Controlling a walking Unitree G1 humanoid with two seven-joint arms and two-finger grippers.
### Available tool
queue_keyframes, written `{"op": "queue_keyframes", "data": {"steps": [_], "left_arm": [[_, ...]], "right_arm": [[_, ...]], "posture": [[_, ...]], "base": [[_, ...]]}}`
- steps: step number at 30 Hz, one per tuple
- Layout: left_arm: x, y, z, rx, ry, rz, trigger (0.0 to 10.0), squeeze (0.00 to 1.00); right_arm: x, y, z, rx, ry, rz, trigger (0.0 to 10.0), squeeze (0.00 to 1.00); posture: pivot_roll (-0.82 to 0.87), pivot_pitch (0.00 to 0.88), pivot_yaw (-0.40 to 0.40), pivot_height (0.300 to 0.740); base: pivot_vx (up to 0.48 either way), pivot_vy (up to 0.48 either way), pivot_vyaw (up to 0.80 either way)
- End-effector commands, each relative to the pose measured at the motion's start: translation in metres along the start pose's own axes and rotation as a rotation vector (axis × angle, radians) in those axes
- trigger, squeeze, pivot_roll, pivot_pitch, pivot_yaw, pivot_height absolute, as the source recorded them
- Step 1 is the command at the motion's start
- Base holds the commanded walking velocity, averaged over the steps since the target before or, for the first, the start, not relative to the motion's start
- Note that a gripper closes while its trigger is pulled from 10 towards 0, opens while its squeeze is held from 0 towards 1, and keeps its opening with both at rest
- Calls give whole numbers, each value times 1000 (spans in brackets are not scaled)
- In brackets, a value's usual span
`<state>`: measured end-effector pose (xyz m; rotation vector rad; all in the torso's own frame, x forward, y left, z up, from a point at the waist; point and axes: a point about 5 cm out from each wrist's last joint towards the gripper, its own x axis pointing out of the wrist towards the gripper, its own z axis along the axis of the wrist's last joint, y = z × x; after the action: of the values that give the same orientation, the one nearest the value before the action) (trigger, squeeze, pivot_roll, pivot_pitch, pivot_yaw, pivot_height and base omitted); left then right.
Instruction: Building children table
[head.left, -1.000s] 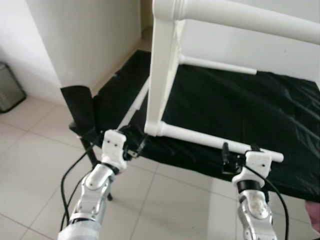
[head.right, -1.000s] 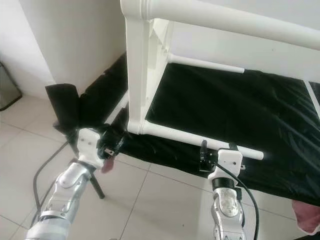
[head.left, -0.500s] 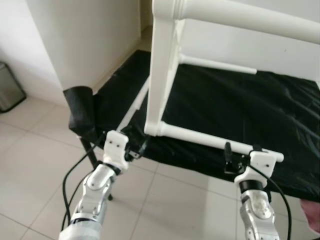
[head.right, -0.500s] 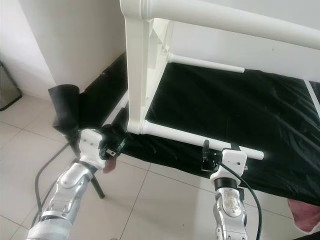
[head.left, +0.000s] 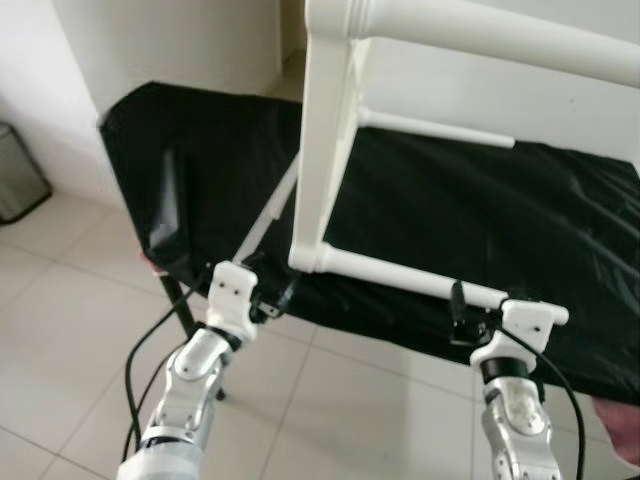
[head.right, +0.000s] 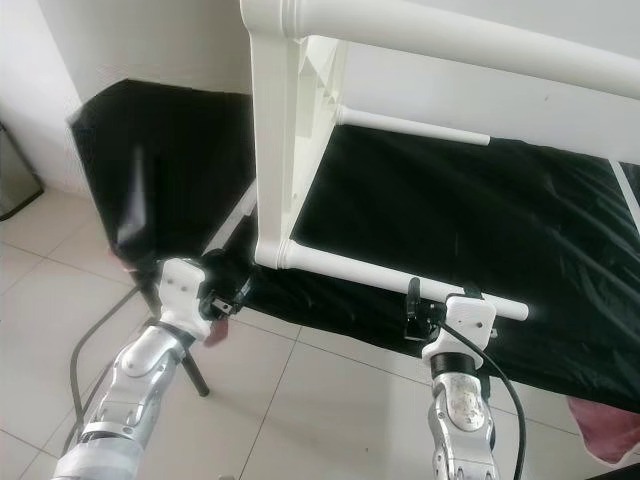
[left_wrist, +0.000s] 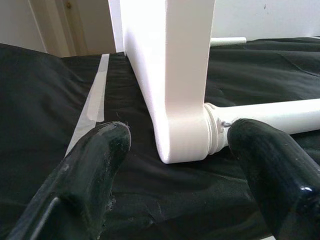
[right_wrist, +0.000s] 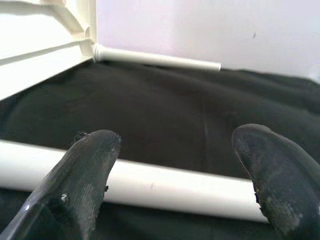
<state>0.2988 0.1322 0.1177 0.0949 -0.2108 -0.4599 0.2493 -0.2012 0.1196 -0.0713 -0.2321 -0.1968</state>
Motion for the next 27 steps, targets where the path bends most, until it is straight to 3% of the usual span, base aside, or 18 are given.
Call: {"op": "queue_keyframes", "data": {"steps": [1, 3, 4, 9, 10, 11, 16, 17, 23, 27], "left_arm": [[1, -1, 0, 2, 1, -11, 10000, 0], [2, -1, 0, 2, 0, -16, 10000, 0], [2, -1, 0, 2, 0, -16, 10000, 0], [3, -5, 0, -7, 2, -41, 10000, 0], [1, -17, 0, -30, 5, -152, 10000, 0], [-1, -24, 1, -40, 8, -220, 10000, 0], [-4, -37, 0, -28, 39, -370, 10000, 0], [-3, -37, 0, 35, 58, -422, 10000, 0], [1, -25, 1, 65, 69, -408, 10000, 0], [1, -17, 5, 76, 80, -398, 10000, 0]], "right_arm": [[4, -1, 8, -36, -34, -6, 10000, 0], [12, 0, 26, -172, -128, -19, 10000, 0], [12, 0, 26, -172, -128, -19, 10000, 0], [23, 0, 52, -343, -271, -27, 10000, 0], [35, -3, 77, -496, -408, -63, 10000, 0], [40, -4, 86, -542, -456, -70, 10000, 0], [49, -3, 101, -625, -539, -70, 10000, 0], [53, 0, 110, -696, -604, -57, 10000, 0], [57, 7, 121, -788, -684, -38, 10000, 0], [57, 12, 135, -907, -786, -72, 10000, 0]], "posture": [[51, 12, -34, 740], [50, 7, -34, 740], [50, 7, -34, 740], [51, 4, -33, 740], [50, 1, -31, 740], [50, 1, -33, 740], [56, 1, -37, 740], [60, 6, -38, 740], [61, 9, -37, 740], [63, 14, -37, 740]], "base": [[0, 0, 0], [0, 0, 0], [0, 0, 0], [0, 0, 0], [0, 0, 0], [0, 0, 0], [0, 0, 0], [0, 0, 0], [0, 0, 0], [0, 0, 0]]}}
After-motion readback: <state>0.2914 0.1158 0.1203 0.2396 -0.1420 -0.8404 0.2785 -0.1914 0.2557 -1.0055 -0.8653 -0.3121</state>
